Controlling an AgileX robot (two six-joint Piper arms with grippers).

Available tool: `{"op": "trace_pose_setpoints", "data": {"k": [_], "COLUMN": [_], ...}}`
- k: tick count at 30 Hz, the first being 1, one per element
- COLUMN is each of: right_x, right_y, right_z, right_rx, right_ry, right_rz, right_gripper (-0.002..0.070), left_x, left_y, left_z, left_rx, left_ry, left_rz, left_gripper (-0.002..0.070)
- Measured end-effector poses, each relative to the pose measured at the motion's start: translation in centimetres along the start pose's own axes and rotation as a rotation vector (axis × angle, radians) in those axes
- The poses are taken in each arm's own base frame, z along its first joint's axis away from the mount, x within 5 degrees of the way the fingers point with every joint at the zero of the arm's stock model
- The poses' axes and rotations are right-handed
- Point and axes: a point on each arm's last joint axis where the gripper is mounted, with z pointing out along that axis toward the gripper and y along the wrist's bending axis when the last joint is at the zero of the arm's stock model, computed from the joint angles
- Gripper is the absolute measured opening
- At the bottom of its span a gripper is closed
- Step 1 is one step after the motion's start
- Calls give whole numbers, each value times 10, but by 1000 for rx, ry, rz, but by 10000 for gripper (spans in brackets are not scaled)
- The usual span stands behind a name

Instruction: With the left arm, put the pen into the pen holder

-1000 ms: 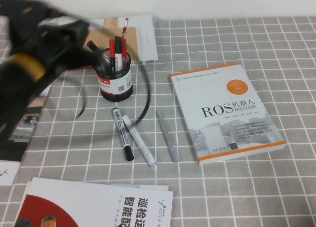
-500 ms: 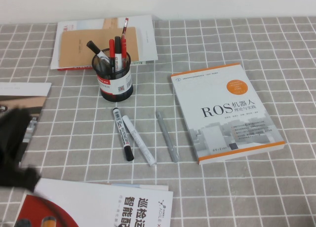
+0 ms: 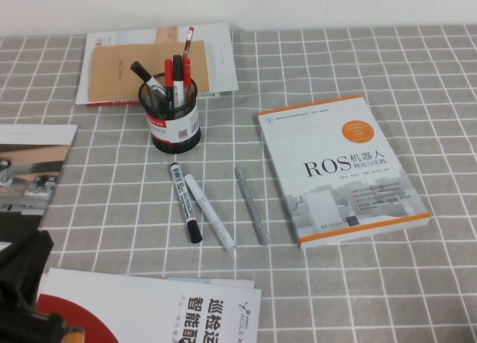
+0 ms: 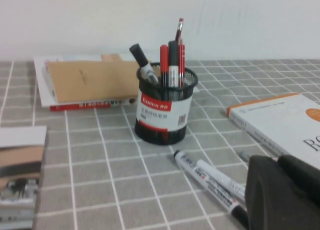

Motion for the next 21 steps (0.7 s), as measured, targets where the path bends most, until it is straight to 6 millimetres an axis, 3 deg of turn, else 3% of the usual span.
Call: {"op": "trace_pose_setpoints", "data": {"k": [10, 15, 21], "right_x": [0, 0, 0], "right_y": [0, 0, 0], "right_z": [0, 0, 0], "right_rx": [0, 0, 0], "right_ry": [0, 0, 0], "right_rz": [0, 0, 0], "right_gripper": [-15, -15, -15], "left_x": [31, 34, 51], "left_y": [15, 18, 17], "left_z": [-26, -40, -44], "left_rx": [-166, -236, -268], "left_ry": [-116, -171, -19], "left_rz": [-31, -17, 3], "left_gripper": [0, 0, 0]}}
